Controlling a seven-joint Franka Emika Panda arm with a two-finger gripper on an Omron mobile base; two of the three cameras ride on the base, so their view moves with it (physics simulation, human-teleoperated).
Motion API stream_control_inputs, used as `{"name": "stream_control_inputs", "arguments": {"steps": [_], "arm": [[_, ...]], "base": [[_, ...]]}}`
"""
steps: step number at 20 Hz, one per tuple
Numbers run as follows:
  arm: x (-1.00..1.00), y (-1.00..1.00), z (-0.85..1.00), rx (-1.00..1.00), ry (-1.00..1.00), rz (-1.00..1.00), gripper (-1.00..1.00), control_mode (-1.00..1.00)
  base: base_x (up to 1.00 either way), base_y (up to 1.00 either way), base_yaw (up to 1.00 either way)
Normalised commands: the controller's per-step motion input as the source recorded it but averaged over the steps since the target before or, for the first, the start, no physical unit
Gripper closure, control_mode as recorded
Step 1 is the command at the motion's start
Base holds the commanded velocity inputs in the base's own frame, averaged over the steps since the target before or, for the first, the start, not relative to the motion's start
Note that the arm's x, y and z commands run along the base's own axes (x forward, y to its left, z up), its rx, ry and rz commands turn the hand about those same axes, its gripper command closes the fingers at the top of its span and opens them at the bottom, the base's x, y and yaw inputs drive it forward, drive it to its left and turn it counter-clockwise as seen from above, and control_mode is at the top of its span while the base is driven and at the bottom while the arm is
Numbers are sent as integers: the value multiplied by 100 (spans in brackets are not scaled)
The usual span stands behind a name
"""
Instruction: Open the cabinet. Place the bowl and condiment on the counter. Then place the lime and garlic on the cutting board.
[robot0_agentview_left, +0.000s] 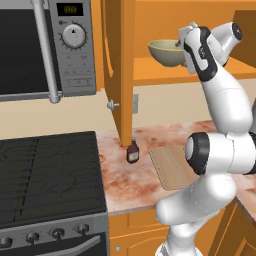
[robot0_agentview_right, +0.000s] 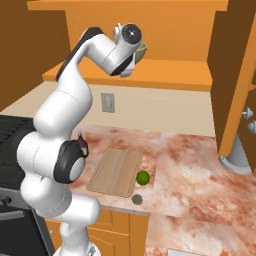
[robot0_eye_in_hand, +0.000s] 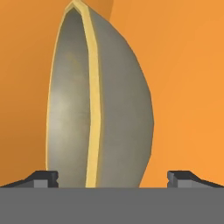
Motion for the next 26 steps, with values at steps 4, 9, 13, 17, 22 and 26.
{"name": "stream_control_inputs", "arguments": {"steps": [4, 9, 13, 17, 22, 26], "arm": [[16, 0, -2, 0, 0, 1, -100, -100], [15, 0, -6, 0, 0, 1, -100, -100], [11, 0, -8, 0, 0, 1, -100, -100], [9, 0, -13, 0, 0, 2, -100, -100], [6, 0, -13, -2, 0, 3, -100, -100], [2, 0, -18, -9, 0, 2, -100, -100]], "base": [[0, 0, 0], [0, 0, 0], [0, 0, 0], [0, 0, 0], [0, 0, 0], [0, 0, 0]]}}
